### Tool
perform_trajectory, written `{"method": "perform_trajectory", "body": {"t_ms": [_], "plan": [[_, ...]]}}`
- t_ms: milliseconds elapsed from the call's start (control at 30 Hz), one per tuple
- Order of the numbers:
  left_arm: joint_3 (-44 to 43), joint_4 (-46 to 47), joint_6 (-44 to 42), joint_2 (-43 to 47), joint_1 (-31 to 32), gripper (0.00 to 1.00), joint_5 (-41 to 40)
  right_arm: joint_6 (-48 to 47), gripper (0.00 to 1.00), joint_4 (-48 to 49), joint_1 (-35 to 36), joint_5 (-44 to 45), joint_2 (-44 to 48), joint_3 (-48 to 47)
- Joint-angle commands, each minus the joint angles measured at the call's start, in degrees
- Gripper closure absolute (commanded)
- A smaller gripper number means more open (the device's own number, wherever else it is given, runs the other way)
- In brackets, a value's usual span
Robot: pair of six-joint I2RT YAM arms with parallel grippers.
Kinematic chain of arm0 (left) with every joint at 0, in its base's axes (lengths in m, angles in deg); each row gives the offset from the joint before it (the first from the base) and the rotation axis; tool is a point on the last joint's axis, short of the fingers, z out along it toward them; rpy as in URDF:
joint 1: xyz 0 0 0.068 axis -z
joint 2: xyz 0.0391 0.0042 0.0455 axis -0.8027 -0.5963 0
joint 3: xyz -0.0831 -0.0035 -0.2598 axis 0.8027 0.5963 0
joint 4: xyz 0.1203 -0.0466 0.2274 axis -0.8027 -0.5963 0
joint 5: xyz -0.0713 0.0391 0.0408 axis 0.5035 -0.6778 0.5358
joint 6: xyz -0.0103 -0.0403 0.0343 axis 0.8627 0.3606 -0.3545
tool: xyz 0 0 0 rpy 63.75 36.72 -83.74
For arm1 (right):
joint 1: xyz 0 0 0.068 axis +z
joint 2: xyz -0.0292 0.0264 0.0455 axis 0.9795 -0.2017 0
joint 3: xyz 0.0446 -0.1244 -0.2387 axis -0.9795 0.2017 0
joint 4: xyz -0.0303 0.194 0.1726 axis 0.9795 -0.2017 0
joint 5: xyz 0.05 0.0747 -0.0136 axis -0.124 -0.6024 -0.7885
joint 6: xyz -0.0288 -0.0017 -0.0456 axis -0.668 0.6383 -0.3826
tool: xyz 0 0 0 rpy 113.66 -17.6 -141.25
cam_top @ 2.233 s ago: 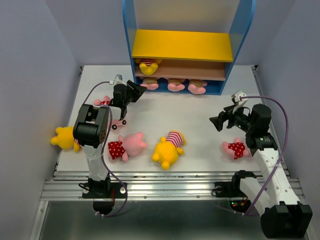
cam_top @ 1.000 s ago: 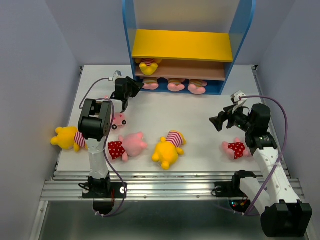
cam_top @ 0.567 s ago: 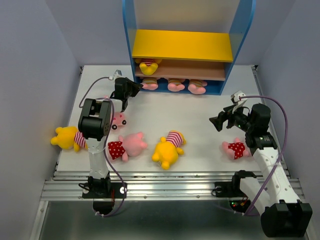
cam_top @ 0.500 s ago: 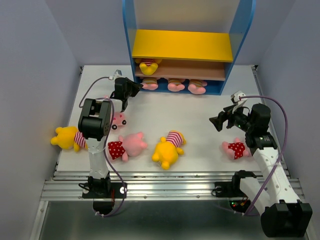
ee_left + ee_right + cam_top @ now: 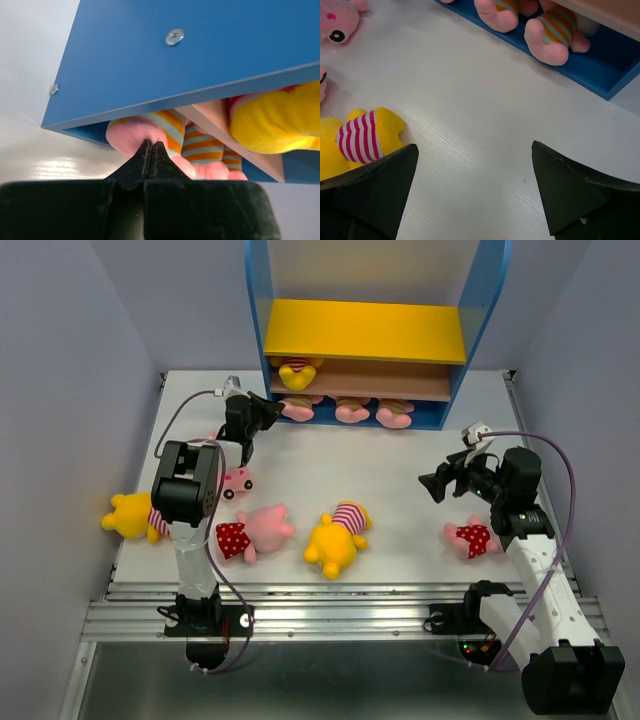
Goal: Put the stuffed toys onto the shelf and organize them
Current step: Adjust the position of the stuffed toy
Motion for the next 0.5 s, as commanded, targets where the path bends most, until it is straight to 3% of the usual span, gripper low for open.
{"method": "perform_trajectory", "body": {"t_ms": [0, 233, 467], "plan": [[2.02, 6.20, -1.25, 5.54, -0.07, 1.00, -1.33, -0.96, 0.00, 2.54, -0.37, 0.32, 0.02, 0.38], [4.32, 8.31, -2.04, 7.12, 0.72, 1.00, -3.19, -0.96, 0.00, 2.54, -0.37, 0.58, -0.06, 0.38], [0.89, 4.80, -8.62, 5.02, 3.71, 1.00, -4.94, -1.05, 0.00, 2.54, -0.37, 0.85, -0.15, 0.38]]}}
